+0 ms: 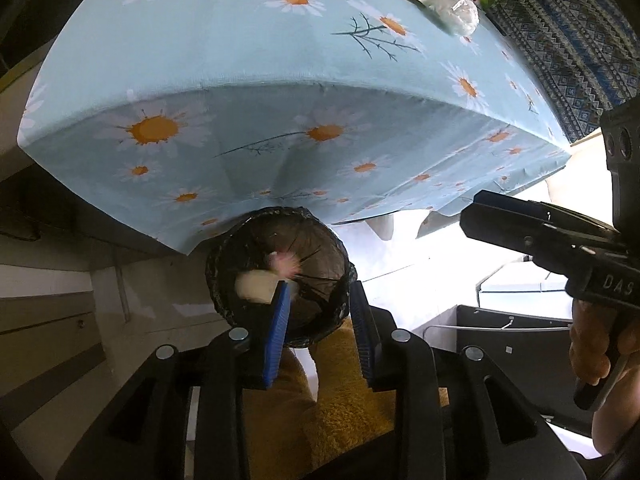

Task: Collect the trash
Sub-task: 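Lower both grippers over the black bin and release cup and wrapper, then grasp the clear plastic bag with the right gripper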

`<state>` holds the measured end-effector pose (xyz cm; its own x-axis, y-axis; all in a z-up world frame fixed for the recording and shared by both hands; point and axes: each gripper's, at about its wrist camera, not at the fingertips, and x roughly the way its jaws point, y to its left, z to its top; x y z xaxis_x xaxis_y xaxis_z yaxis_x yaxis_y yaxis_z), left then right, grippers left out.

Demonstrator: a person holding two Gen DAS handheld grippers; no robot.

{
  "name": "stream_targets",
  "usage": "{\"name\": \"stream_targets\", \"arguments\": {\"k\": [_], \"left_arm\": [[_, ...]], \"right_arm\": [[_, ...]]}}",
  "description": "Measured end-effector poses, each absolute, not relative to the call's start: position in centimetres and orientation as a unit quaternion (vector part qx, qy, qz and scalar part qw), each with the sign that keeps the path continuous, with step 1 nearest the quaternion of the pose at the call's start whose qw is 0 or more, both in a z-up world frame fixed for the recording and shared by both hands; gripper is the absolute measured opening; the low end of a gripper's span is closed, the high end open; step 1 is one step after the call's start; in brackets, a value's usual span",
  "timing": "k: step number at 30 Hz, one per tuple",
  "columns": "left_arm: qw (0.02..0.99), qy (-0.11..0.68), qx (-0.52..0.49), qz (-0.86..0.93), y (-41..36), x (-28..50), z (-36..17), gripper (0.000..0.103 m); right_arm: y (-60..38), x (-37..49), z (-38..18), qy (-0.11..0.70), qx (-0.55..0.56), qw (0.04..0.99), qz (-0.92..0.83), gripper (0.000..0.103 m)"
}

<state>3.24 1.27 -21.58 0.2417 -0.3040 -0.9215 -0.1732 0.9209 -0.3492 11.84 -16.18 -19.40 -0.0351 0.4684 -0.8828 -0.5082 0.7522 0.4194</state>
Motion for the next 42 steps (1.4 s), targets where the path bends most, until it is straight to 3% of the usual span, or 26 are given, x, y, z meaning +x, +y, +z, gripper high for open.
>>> {"name": "stream_targets", "arguments": {"k": [4,8,13,18,25,42], "left_arm": [[0.763,0.611,-0.207,-0.042,1.8,3.5,-21.0,0.030],[0.765,0.605,-0.216,-0.045,2.2,3.7,-20.2,0.047],[0.773,0.593,-0.222,-0.031,3.1,3.9,-18.7,0.047],[0.780,0.590,-0.208,-0.030,2.9,4.2,-17.4,0.048],[0.805,0.559,-0.199,-0.013,3.5,5.4,-14.2,0.076],[0.846,0.497,-0.190,0.015,5.0,11.0,-8.5,0.080]], "right_arm": [[-16.7,12.4,-18.8,0.622,-0.005,0.698,0.355,0.066],[-17.0,12.5,-17.7,0.611,-0.010,0.706,0.358,0.072],[-17.8,12.5,-15.5,0.578,0.004,0.729,0.367,0.088],[-18.4,13.1,-13.7,0.564,0.017,0.737,0.372,0.089],[-19.1,15.3,-11.9,0.566,0.030,0.739,0.365,0.098],[-18.9,23.0,-8.1,0.507,-0.037,0.788,0.349,0.098]]}}
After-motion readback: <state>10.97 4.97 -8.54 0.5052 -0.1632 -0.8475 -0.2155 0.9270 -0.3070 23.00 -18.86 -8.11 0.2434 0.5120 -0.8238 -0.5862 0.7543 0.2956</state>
